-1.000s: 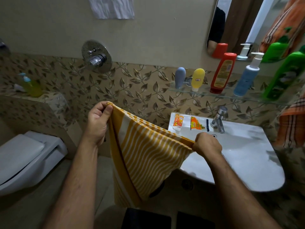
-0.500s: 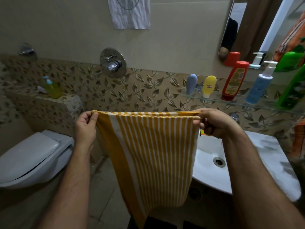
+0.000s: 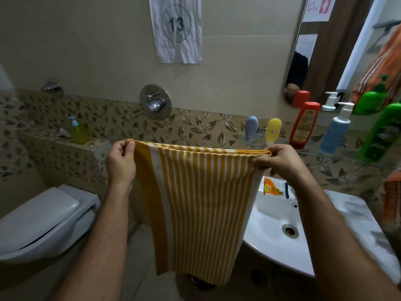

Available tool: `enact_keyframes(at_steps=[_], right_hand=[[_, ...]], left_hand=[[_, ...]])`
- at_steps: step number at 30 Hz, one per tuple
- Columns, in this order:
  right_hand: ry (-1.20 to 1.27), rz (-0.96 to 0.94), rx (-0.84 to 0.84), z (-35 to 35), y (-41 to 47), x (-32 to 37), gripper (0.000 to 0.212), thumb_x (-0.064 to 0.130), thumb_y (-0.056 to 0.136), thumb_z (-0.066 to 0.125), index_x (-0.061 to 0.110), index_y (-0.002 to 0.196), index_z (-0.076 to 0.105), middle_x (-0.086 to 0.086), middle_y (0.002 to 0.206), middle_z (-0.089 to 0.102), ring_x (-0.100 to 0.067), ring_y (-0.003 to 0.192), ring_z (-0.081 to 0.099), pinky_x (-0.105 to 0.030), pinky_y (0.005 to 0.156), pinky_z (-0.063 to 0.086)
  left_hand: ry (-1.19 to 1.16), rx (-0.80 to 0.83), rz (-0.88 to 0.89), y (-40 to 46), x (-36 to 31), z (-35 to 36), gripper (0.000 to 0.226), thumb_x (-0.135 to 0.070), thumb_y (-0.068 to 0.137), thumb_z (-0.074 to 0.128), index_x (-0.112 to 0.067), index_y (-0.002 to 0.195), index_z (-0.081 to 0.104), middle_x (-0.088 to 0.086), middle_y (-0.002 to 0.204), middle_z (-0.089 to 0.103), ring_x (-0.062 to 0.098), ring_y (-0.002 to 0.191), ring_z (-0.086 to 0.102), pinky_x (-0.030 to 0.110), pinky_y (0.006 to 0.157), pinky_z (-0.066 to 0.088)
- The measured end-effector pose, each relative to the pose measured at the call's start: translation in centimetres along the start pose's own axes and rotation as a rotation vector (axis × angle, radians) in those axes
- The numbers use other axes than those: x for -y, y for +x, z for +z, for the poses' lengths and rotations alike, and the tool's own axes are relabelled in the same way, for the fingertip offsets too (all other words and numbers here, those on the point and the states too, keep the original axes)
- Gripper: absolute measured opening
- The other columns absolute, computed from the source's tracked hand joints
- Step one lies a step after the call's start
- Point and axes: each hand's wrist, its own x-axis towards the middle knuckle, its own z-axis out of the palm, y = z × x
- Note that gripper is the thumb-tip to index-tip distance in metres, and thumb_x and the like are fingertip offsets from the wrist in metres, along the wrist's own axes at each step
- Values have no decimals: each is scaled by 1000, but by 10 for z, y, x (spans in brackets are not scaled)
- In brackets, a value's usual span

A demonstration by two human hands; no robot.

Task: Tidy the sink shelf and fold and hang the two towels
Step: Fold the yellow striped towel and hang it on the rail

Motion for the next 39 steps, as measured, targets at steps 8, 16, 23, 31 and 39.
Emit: enact_keyframes(at_steps=[8,16,23,31,39], right_hand=[[203,-156,27,-16,11,5,21,31,91,64,12,94,70,-3,94,71,-17,93,67,-32,78,52],[249,-232,-102,6,23,24,20,26,99,55,8,105,64,-2,89,67,-12,85,66,-31,79,57],[690,-246,83,-8,23,58,12,16,97,55,10,90,62,-2,74,69,-12,66,67,-25,63,57],[-18,-529,-217,17,38,99,8,19,97,58,14,94,63,5,80,61,0,70,55,-17,65,45],[184,-418,-208,11,34,83,15,23,98,57,11,97,66,-5,86,66,-17,82,63,-40,80,55]], left_hand=[[-15,-55,48,19,-18,6,15,-34,100,50,-22,104,59,-2,93,60,10,84,56,29,76,50],[174,5,114,18,-15,5,19,-33,103,40,-17,106,52,-6,80,50,9,71,49,23,59,39],[-369,166,-135,36,-34,-21,18,-38,97,53,-22,95,61,1,86,61,14,79,58,30,71,52],[200,-119,183,28,2,-19,13,-31,100,49,-19,101,54,3,87,60,24,80,60,22,58,40],[173,-172,275,20,-20,-24,27,-35,101,45,-14,113,54,1,92,61,14,78,57,20,61,44]])
